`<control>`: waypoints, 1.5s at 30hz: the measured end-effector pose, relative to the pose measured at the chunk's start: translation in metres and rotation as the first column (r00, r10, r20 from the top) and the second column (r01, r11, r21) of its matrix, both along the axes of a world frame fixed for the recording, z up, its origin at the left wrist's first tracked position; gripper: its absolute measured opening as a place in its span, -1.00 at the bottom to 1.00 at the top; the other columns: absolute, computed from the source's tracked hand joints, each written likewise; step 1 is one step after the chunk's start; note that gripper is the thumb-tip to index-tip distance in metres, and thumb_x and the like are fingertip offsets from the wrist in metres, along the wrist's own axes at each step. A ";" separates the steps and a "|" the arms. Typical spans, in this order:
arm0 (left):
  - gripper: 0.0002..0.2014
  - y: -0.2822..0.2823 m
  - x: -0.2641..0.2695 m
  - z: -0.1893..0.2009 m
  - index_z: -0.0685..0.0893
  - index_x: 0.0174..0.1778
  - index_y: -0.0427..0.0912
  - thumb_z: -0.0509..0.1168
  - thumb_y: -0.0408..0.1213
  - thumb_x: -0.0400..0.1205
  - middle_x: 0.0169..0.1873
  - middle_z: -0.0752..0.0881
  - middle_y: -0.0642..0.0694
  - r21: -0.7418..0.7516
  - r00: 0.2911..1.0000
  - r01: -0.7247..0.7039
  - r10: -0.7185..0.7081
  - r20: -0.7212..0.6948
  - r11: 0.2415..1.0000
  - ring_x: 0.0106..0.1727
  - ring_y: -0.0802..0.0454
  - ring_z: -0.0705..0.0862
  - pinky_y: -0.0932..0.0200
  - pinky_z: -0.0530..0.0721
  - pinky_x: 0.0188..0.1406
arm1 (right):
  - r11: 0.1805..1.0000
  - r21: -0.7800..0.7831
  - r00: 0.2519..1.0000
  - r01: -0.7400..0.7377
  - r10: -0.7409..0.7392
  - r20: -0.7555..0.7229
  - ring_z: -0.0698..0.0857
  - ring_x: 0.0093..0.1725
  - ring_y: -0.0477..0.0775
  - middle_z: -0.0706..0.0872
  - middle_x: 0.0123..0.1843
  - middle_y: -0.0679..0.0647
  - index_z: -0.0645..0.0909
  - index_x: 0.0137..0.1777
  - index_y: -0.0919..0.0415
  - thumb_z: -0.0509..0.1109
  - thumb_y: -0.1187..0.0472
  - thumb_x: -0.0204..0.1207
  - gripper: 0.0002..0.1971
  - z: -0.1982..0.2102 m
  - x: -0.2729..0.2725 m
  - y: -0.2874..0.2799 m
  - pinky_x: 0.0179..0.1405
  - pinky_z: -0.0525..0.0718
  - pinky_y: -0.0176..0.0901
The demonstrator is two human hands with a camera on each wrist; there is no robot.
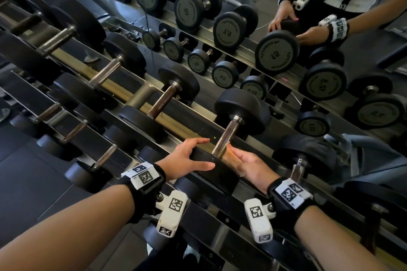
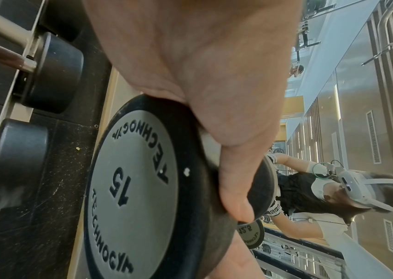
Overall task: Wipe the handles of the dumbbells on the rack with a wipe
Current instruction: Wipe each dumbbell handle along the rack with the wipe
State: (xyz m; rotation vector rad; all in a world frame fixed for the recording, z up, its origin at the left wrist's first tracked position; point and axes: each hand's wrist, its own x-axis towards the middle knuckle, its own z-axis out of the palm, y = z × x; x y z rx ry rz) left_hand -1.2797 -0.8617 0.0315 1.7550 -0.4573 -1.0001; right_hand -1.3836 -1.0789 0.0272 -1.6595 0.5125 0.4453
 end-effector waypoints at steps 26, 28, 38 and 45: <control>-0.29 -0.002 0.003 -0.006 0.45 0.51 0.15 0.58 -0.02 0.44 0.38 0.41 0.01 0.060 0.993 0.034 -0.040 0.115 0.998 0.39 0.01 0.50 -0.09 0.57 0.44 | 0.961 -0.046 0.962 0.271 -0.271 0.005 0.75 0.24 0.02 0.84 0.12 -0.07 0.69 0.32 0.04 0.11 0.55 0.51 -0.43 -0.010 0.025 0.015 0.29 0.64 -0.08; -0.30 -0.002 0.003 -0.006 0.46 0.49 0.15 0.58 -0.01 0.44 0.36 0.43 0.01 0.059 0.991 0.032 -0.039 0.126 0.998 0.37 0.01 0.51 -0.09 0.57 0.43 | 0.944 0.048 0.945 0.327 -0.328 0.000 0.76 0.25 0.14 0.84 0.16 0.09 0.74 0.26 0.08 0.13 0.54 0.51 -0.47 -0.015 0.019 0.020 0.34 0.64 0.06; -0.22 -0.002 0.005 -0.013 0.44 0.46 0.20 0.55 0.19 0.31 0.33 0.44 0.05 0.060 0.988 0.062 -0.069 0.135 0.996 0.37 0.00 0.50 -0.13 0.57 0.42 | 0.859 0.169 0.868 0.484 -0.496 0.036 0.73 0.32 0.17 0.78 0.27 0.22 0.63 0.41 0.31 0.17 0.59 0.35 -0.39 -0.001 0.004 0.008 0.41 0.61 0.04; -0.26 -0.002 0.005 -0.013 0.45 0.47 0.20 0.53 0.20 0.38 0.34 0.43 0.04 0.108 0.973 0.060 -0.082 0.215 0.992 0.42 -0.01 0.42 -0.15 0.50 0.46 | 0.910 0.000 0.905 0.414 -0.411 0.108 0.65 0.33 -0.09 0.76 0.18 -0.26 0.55 0.51 0.00 0.23 0.34 0.57 -0.48 -0.008 0.023 0.025 0.51 0.46 -0.09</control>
